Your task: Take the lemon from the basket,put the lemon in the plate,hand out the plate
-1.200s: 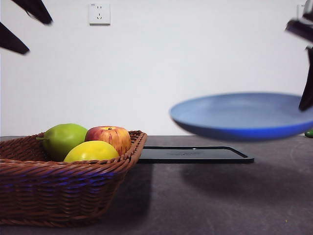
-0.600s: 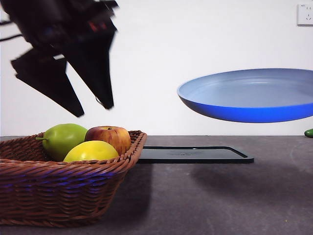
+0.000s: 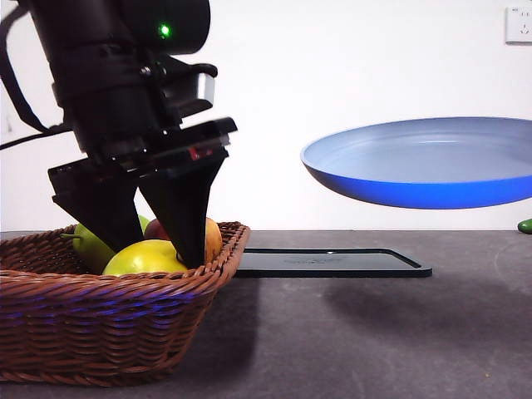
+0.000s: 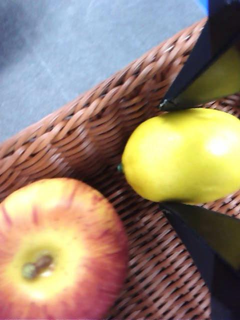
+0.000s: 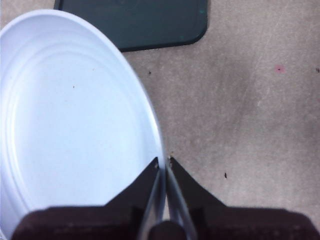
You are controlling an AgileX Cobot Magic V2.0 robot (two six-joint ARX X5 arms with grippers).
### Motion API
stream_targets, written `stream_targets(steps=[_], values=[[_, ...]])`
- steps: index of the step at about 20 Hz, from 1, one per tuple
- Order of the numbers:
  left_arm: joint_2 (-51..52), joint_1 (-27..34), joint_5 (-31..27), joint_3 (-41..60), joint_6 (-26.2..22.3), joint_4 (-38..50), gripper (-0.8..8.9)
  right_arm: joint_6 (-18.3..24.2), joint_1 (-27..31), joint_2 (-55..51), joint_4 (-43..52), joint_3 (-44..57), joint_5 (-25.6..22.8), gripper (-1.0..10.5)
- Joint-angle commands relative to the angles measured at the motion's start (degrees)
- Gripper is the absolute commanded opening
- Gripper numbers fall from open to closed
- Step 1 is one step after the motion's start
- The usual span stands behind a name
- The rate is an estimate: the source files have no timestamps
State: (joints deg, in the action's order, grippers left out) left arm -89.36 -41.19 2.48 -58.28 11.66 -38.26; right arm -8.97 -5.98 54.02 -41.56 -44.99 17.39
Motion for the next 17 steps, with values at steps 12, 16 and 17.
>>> stream_targets(steps=[12, 16, 17], values=[[-0.87, -0.26, 0.42, -0.74, -4.42, -5.99, 1.65, 0.26, -0.02, 0.2, 0.74, -1.33, 0.26, 0.0], [3.85, -0.15, 0.55, -5.49, -4.46, -11.69, 1.65, 0.22, -0.07, 0.83, 0.74, -1.33, 0.31, 0.0], [5.81, -0.15, 0.59, -7.17, -4.44, -12.24, 1.65, -0.17, -0.13, 1.14, 0.74, -1.33, 0.63, 0.0]])
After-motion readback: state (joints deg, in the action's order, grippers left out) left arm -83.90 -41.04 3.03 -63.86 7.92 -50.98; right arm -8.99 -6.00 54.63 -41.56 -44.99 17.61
